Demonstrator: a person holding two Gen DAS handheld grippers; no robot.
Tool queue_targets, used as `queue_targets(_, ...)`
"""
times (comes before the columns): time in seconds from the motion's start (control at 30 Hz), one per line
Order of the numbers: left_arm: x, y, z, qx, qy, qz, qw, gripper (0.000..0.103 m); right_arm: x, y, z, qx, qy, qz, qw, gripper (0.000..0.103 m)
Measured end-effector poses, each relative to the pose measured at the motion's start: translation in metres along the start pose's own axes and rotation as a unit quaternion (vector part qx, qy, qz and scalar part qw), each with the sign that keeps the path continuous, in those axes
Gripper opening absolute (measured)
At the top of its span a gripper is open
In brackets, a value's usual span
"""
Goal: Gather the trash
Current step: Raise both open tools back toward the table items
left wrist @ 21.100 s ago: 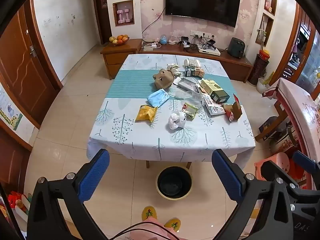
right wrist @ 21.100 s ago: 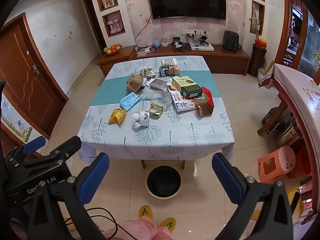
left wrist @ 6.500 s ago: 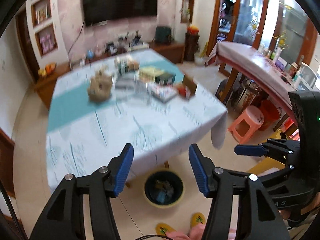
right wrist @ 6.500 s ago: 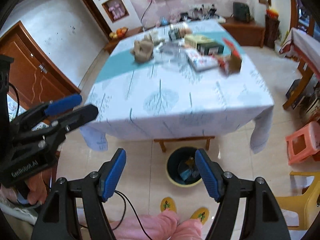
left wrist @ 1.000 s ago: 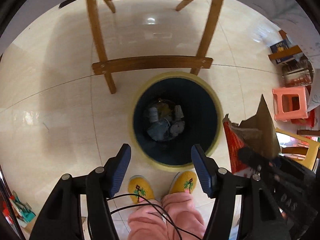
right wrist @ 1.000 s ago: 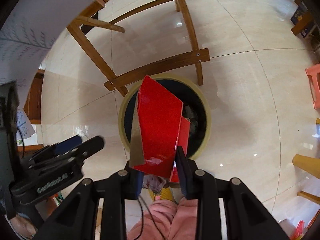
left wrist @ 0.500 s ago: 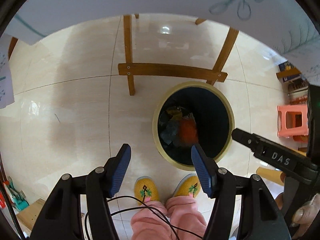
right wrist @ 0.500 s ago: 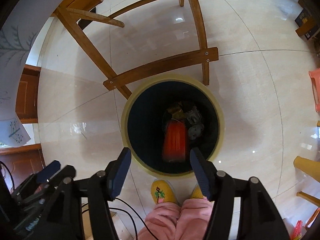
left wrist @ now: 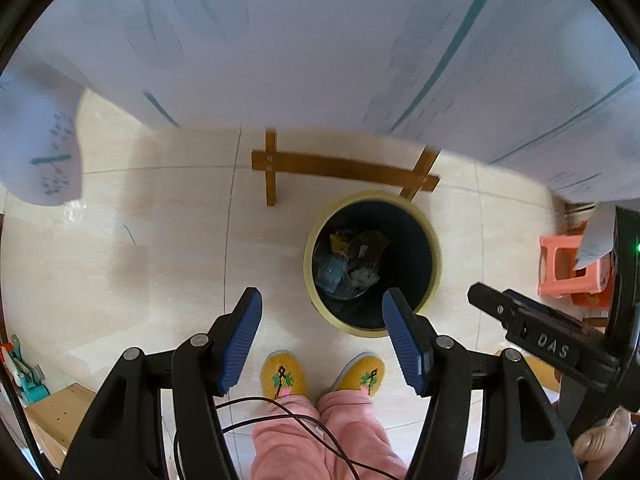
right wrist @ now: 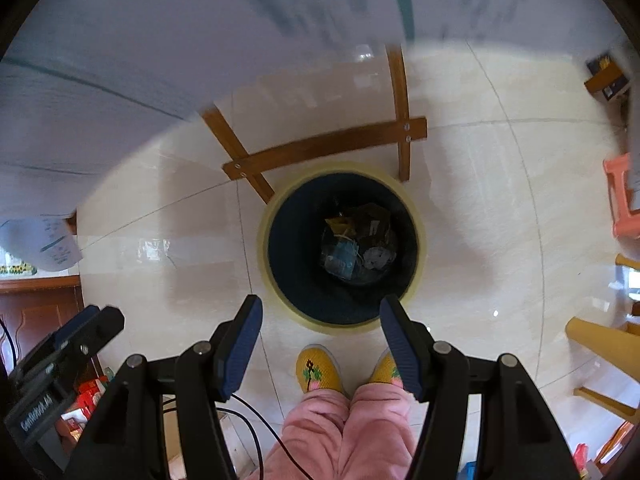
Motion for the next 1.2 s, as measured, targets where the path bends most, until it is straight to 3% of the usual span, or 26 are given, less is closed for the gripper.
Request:
queue_targets(0.2,-0.020,0.084,-0.011,-0.002,-0.005,-0.050,0.9987,0.061,0.002,0.074,0.016,-0.009,0.025,-0.029,0.999,0.062)
queue_targets(0.5,-0.040,0.207,-0.036,-0.004,-0.038,-0.108,0.9934,0.062,0.014,0.192,0.046,-0.016,0.119,-0.071,0.990,0.062)
queue_targets(0.7,-0.054,0.279,-0.049,-0.012,-0.059,-0.146,0.9874,0.068,0.010,0.266,0.060,-0.038,0.151,-0.127,0.980,0.062)
queue_targets(0.77,-0.061,0.302,-0.054,-0.018,-0.065,-0.165,0.9840,0.073,0.007,0.286,0.063,-0.043,0.162,-0.153,0.974,0.062)
queue_targets(0.83,-0.069,0.325,-0.059,-0.026,-0.067,-0.184,0.9802,0.085,0.000,0.307,0.065,-0.047,0.171,-0.182,0.967,0.062)
queue_targets(1.07,-0.106,0.368,-0.069,-0.021,-0.071,-0.225,0.9717,0.086,-0.025,0.350,0.075,-0.068,0.172,-0.230,0.956,0.062)
queue_targets(1.13,-0.118,0.373,-0.074,-0.016,-0.083,-0.225,0.9707,0.095,-0.035,0.356,0.076,-0.071,0.168,-0.238,0.954,0.062)
queue_targets(1.2,-0.129,0.374,-0.080,-0.021,-0.101,-0.222,0.9696,0.097,-0.047,0.361,0.076,-0.074,0.163,-0.247,0.952,0.063)
Point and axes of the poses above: each gripper's, at about its wrist camera, not at the fingertips, and y roughly against the way its jaws point, z to its left, x to its underside, the point moved 7 cm from there along -y, roughly the way its jaws point, and after that the axes turned 10 degrees about -y, right-handed, at the moved point
